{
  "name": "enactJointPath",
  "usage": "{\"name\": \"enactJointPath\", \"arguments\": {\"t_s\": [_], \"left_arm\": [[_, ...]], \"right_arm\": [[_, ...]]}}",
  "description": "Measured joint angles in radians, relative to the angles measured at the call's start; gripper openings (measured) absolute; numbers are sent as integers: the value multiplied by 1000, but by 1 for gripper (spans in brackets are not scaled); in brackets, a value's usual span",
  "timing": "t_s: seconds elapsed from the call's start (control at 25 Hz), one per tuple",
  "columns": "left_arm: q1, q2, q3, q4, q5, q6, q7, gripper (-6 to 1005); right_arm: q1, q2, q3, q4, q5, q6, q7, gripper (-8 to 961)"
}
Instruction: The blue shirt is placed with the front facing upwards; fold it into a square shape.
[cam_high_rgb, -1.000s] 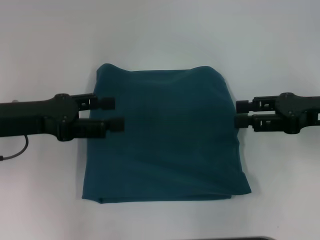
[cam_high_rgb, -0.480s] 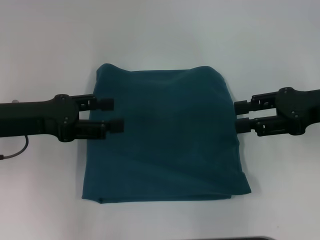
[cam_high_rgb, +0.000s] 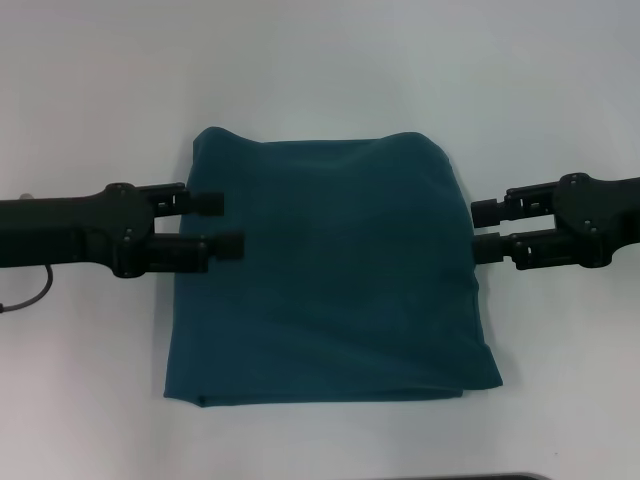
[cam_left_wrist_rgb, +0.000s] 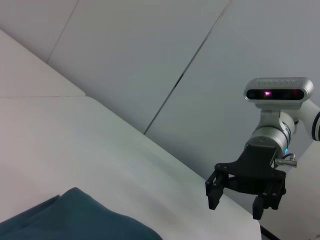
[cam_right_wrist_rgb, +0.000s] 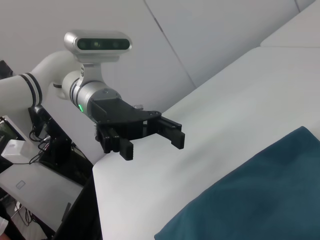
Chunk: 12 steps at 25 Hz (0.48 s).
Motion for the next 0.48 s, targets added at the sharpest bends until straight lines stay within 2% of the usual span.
{"name": "enactJointPath", "arguments": {"t_s": [0.48], "left_arm": [[-5,0,0,0,1,1,-2,843]], "right_arm": [[9,-6,0,0,2,3,3,635]]}}
